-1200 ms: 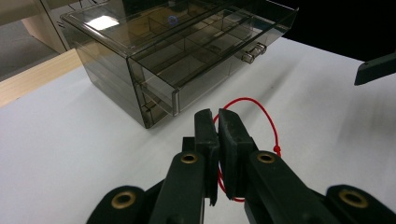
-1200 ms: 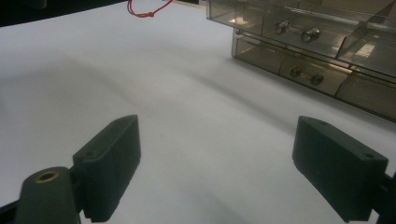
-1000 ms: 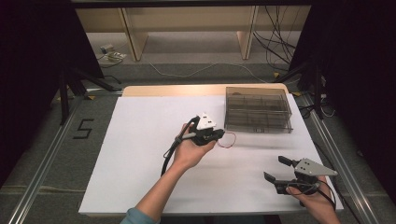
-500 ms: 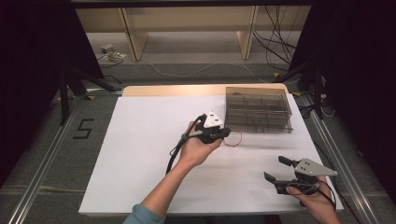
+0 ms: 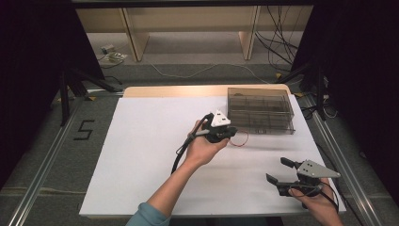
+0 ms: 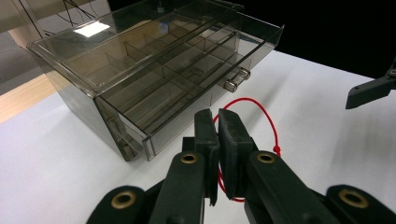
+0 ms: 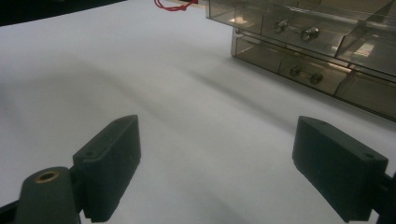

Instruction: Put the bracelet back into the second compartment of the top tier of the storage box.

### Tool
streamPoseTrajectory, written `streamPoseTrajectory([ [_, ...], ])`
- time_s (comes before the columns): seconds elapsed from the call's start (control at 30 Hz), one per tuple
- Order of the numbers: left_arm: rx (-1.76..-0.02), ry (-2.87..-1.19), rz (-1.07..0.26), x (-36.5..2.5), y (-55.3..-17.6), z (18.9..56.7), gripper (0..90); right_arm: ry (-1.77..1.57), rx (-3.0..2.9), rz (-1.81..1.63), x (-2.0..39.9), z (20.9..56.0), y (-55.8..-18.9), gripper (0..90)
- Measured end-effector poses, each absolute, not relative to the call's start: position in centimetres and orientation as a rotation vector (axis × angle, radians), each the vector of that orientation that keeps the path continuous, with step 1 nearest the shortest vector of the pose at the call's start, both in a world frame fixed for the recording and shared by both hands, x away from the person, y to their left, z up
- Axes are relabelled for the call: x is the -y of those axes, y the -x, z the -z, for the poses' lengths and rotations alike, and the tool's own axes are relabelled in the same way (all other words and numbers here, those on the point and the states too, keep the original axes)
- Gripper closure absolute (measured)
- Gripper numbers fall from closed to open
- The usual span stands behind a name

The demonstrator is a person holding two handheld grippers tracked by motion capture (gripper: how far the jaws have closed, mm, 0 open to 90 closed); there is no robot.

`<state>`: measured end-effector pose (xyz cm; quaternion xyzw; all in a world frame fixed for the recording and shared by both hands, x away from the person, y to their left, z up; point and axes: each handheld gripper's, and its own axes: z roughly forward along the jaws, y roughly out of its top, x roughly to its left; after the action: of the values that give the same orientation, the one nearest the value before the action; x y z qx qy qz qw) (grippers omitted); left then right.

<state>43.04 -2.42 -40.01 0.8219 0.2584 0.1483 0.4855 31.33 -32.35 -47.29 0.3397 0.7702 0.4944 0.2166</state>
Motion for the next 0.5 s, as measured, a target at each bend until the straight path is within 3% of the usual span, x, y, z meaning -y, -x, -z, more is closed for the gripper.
streamPoseTrajectory([
  [0.5,-0.627,-1.997,-0.349,3.46,-43.54,39.93,86.6,-0.933,-2.132,-1.374,32.26,47.31,-31.38,16.2],
])
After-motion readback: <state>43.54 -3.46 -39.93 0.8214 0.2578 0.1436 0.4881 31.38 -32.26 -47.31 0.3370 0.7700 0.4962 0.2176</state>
